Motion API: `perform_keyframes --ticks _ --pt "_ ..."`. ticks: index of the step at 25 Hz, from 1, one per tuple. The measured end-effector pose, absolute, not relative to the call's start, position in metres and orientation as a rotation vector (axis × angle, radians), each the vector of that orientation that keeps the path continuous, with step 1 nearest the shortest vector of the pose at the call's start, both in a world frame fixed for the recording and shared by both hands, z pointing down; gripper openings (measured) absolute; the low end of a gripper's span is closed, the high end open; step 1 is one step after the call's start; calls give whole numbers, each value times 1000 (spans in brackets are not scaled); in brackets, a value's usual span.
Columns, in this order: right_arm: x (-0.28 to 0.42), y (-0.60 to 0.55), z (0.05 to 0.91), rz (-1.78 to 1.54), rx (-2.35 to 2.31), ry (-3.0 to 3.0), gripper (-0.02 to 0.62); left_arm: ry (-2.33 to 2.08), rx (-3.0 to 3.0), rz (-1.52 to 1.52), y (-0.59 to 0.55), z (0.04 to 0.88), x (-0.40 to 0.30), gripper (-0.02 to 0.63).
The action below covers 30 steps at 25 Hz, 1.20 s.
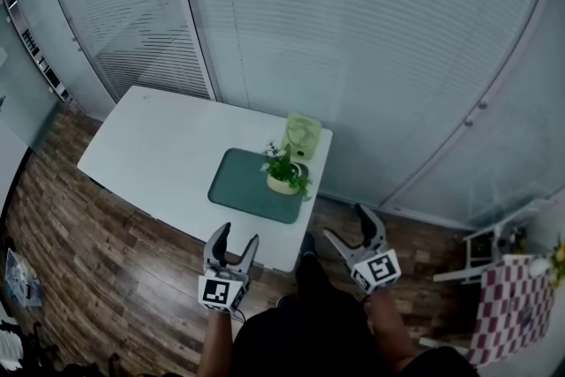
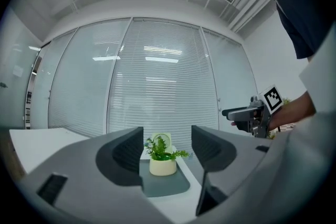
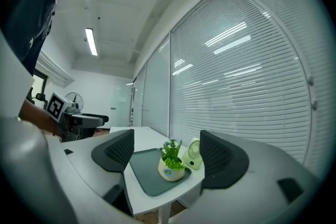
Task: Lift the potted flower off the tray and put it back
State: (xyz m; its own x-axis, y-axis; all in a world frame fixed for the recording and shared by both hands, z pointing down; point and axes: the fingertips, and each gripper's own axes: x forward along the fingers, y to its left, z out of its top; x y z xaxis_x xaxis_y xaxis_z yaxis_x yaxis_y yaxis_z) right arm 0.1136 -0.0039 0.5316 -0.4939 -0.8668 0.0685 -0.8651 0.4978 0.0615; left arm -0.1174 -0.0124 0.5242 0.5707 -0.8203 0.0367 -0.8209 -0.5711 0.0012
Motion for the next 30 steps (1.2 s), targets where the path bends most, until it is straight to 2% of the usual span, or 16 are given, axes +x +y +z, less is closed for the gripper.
perform_keyframes --ticks 30 --pt "128 -120 576 91 1376 -2610 356 -1384 2732 165 -118 547 -81 265"
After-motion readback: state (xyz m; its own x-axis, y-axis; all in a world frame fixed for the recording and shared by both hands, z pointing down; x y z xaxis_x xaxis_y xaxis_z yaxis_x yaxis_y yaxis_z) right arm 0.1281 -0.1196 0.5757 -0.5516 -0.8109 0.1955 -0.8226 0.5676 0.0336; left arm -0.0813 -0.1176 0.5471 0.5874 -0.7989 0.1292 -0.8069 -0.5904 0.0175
